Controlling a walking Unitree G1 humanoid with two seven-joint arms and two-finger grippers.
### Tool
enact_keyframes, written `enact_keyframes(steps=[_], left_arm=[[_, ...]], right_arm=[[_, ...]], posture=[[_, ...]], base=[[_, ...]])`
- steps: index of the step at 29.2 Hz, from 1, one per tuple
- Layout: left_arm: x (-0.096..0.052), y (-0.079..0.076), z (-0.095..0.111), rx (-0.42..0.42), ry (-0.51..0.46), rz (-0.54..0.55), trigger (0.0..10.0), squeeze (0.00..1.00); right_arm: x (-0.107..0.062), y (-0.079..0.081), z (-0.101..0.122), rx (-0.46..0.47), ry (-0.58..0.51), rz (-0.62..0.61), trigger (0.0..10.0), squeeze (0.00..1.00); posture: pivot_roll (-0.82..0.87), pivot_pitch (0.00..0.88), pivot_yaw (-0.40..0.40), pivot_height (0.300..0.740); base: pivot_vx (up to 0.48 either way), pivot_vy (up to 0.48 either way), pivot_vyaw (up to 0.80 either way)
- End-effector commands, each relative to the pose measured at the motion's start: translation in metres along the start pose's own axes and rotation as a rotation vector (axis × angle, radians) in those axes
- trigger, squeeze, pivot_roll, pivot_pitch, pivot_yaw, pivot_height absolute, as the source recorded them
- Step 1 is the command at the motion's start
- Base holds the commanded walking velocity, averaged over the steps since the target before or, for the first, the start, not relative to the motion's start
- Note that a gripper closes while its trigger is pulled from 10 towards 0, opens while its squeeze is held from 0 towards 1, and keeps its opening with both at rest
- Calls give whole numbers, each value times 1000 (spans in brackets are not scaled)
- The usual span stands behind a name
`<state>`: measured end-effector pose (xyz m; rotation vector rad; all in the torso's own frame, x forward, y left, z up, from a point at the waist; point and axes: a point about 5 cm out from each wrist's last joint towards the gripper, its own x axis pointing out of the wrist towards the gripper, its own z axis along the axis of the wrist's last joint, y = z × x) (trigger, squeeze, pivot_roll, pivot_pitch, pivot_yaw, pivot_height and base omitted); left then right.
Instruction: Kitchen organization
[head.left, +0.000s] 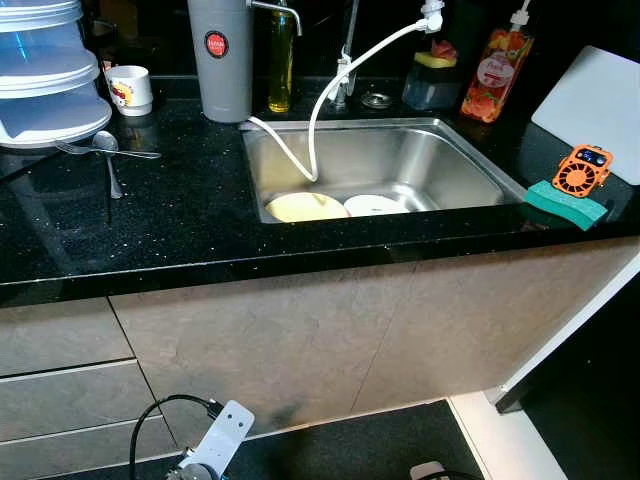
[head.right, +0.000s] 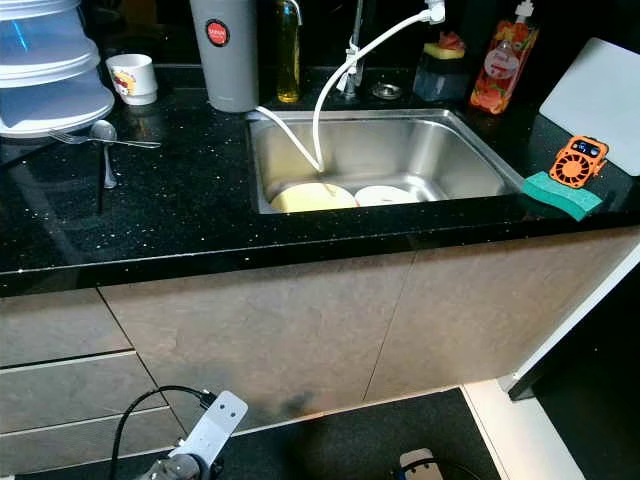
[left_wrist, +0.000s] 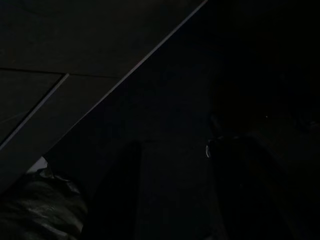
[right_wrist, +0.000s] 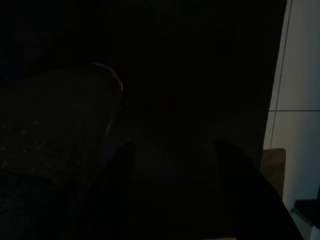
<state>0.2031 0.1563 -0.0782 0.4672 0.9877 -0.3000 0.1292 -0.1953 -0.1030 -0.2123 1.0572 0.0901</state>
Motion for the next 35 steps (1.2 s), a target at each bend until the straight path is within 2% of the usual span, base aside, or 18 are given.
enact_keyframes(steps=[1, 9, 35], left_arm=[[0, 3, -2, 18, 11, 2, 10000, 0], [0, 6, -1, 25, 7, 7, 10000, 0], [0, 6, -2, 16, 5, 7, 10000, 0]], right_arm=[[0, 0, -2, 14, 8, -2, 10000, 0], [0, 0, 1, 19, 0, -5, 10000, 0], [0, 1, -2, 18, 8, -1, 10000, 0]], posture=[[-11, 10, -45, 740], [-4, 7, -26, 740], [-7, 9, -33, 740]], base=[[0, 0, 0], [0, 0, 0], [0, 0, 0]])
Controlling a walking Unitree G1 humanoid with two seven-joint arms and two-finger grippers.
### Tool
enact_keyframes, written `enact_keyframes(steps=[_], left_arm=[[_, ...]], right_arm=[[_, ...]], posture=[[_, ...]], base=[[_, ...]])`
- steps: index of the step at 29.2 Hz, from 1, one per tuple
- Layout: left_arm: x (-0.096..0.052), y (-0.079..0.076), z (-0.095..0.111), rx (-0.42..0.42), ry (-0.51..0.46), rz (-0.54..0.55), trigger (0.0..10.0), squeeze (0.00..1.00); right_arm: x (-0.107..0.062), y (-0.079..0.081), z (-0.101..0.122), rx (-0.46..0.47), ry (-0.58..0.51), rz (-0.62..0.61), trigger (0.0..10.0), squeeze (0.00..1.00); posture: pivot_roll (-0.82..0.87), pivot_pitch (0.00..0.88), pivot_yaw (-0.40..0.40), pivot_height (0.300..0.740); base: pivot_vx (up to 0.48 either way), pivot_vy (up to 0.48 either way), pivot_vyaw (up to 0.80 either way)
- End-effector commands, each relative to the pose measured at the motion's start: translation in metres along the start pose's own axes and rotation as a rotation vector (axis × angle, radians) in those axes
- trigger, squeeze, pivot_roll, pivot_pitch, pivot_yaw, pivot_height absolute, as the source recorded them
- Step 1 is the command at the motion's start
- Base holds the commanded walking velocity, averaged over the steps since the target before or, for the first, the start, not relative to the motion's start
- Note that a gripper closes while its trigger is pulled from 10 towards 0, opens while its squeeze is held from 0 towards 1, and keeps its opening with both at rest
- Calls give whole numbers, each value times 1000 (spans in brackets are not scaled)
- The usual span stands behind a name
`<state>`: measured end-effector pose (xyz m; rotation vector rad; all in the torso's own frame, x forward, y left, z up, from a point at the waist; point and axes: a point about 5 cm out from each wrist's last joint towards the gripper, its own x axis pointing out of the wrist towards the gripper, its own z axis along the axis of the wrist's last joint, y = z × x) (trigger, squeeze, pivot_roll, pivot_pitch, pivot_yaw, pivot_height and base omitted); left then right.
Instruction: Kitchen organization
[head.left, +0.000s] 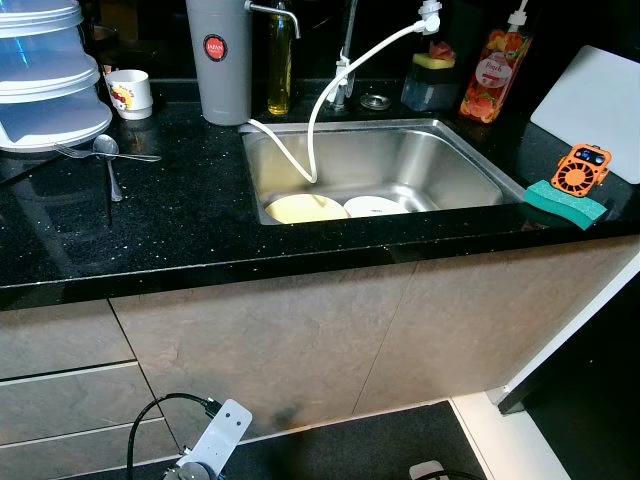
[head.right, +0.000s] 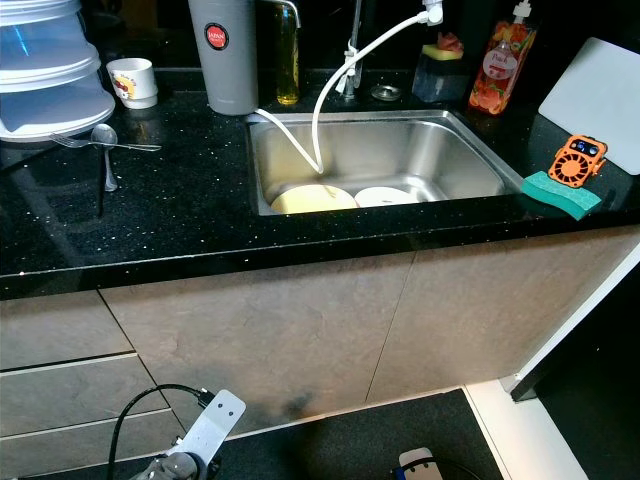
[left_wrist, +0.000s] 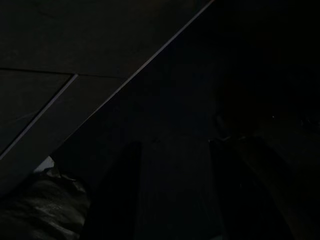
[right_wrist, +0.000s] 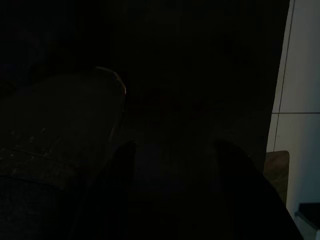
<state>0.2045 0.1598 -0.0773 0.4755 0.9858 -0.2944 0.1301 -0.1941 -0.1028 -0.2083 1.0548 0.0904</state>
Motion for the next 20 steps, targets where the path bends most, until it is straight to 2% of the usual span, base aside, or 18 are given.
enact_keyframes(steps=[1, 20], left_arm=[[0, 2, -1, 11, 4, -1, 10000, 0], [0, 1, -1, 8, 6, -4, 10000, 0]], right_arm=[[0, 0, -3, 11, 10, -2, 10000, 0], [-1, -1, -3, 10, 8, -2, 10000, 0]], posture=[[-7, 9, -33, 740], [-6, 11, -39, 740]], base=[[0, 0, 0], [0, 0, 0]])
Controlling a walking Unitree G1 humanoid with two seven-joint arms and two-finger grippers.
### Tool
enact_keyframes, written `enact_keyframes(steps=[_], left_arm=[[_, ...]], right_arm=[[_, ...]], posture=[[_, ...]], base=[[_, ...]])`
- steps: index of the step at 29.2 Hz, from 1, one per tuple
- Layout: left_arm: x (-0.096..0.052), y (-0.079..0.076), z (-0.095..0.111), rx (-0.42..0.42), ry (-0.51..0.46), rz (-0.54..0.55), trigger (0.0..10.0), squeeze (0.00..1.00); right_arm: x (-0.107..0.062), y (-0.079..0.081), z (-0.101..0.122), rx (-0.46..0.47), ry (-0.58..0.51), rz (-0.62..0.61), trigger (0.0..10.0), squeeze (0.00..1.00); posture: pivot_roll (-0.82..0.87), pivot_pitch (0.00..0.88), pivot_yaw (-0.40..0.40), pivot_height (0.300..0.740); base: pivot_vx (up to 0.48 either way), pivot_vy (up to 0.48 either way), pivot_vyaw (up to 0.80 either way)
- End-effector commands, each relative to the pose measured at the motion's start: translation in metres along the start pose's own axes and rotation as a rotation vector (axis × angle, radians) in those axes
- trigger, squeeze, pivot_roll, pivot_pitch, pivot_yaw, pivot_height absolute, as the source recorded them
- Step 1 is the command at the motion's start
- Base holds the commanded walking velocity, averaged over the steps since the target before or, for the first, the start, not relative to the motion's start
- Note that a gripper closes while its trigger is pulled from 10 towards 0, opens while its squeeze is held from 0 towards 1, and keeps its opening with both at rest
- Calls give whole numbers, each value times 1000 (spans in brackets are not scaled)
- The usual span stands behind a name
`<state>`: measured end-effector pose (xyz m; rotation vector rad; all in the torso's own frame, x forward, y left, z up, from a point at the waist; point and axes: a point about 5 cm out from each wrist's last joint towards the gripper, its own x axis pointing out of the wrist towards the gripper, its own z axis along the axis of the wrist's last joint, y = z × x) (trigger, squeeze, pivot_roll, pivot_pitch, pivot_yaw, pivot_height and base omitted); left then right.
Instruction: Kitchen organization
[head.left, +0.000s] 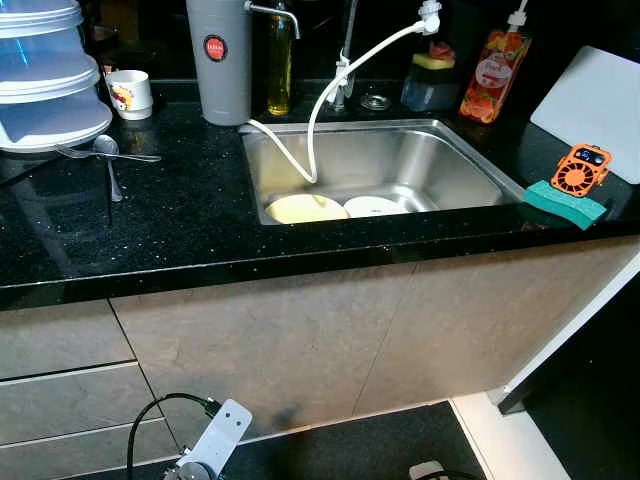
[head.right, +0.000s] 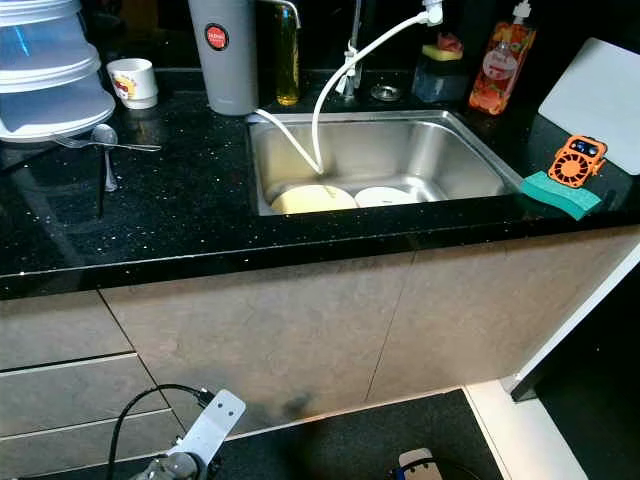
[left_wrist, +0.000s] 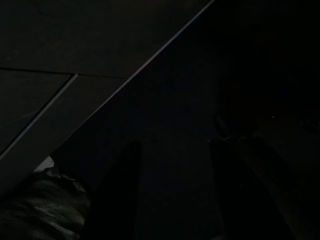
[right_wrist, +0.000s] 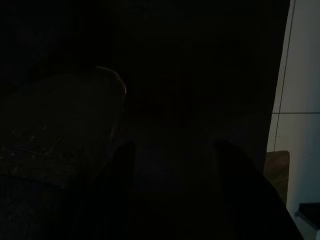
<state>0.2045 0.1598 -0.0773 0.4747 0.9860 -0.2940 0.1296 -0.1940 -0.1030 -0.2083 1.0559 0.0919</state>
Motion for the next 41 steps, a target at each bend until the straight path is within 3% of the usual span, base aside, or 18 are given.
enact_keyframes(steps=[1, 41], left_arm=[[0, 1, -1, 9, 6, -4, 10000, 0], [0, 4, -1, 16, 9, 0, 10000, 0]], right_arm=[[-1, -1, -3, 14, 8, -5, 10000, 0], [-1, 3, -5, 28, 11, 3, 10000, 0]], posture=[[-6, 11, -39, 740], [2, 31, -33, 740]], base=[[0, 0, 0], [0, 0, 0]])
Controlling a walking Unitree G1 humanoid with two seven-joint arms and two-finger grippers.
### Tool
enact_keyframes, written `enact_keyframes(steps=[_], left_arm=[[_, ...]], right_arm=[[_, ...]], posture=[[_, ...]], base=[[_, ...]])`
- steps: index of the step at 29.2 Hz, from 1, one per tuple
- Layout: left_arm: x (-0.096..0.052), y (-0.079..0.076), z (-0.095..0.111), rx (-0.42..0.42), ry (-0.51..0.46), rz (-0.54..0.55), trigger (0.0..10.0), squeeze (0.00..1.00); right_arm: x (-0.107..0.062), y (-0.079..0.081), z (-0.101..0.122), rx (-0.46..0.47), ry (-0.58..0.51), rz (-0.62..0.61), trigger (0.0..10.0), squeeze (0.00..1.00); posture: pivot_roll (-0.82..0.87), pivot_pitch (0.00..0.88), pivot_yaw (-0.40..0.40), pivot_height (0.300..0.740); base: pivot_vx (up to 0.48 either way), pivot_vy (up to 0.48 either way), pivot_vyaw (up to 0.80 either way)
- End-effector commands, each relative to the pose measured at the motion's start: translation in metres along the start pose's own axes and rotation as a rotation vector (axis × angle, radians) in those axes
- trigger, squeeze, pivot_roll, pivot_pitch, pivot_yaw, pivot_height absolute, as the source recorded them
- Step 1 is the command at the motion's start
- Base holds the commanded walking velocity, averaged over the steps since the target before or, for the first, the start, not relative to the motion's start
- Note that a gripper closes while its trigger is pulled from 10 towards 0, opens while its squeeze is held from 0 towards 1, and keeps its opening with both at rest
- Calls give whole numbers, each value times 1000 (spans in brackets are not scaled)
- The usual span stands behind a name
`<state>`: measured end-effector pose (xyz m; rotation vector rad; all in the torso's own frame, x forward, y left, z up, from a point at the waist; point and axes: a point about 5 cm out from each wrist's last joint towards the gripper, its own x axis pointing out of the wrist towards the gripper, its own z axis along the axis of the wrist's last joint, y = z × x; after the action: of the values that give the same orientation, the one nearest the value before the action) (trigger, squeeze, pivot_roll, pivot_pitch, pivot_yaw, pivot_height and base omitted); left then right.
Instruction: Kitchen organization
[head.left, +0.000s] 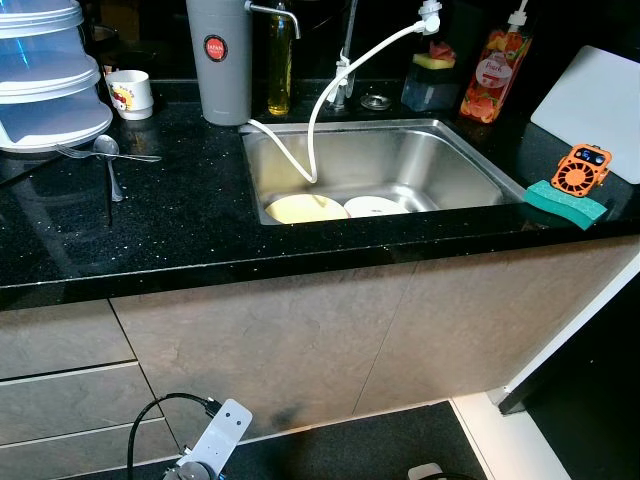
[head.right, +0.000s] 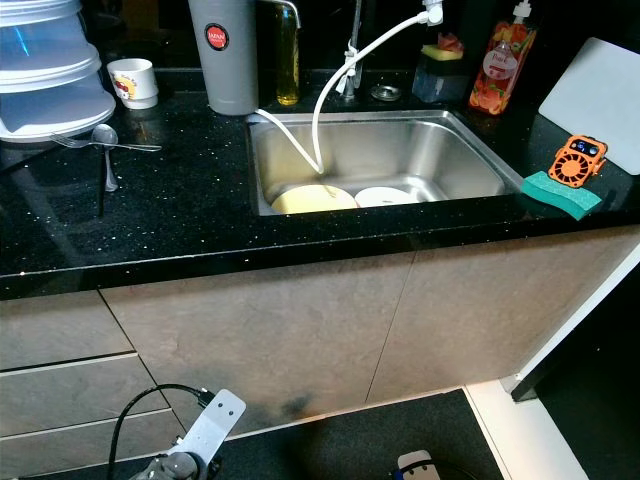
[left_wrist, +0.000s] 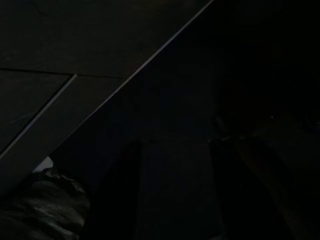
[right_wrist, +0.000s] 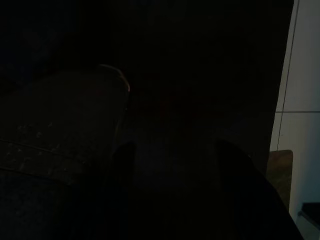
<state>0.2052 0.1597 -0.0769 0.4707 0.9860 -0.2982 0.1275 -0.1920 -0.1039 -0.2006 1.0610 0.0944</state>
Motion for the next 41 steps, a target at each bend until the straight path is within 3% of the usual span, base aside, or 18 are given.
enact_keyframes(steps=[1, 41], left_arm=[[0, 3, -1, 20, 10, 5, 10000, 0], [0, 3, 1, 56, 6, 0, 10000, 0]], right_arm=[[0, 1, -3, 19, 8, -3, 10000, 0], [-1, -3, -3, 10, 12, -14, 10000, 0]], posture=[[2, 31, -33, 740], [-8, 0, -39, 740]], base=[[0, 0, 0], [0, 0, 0]])
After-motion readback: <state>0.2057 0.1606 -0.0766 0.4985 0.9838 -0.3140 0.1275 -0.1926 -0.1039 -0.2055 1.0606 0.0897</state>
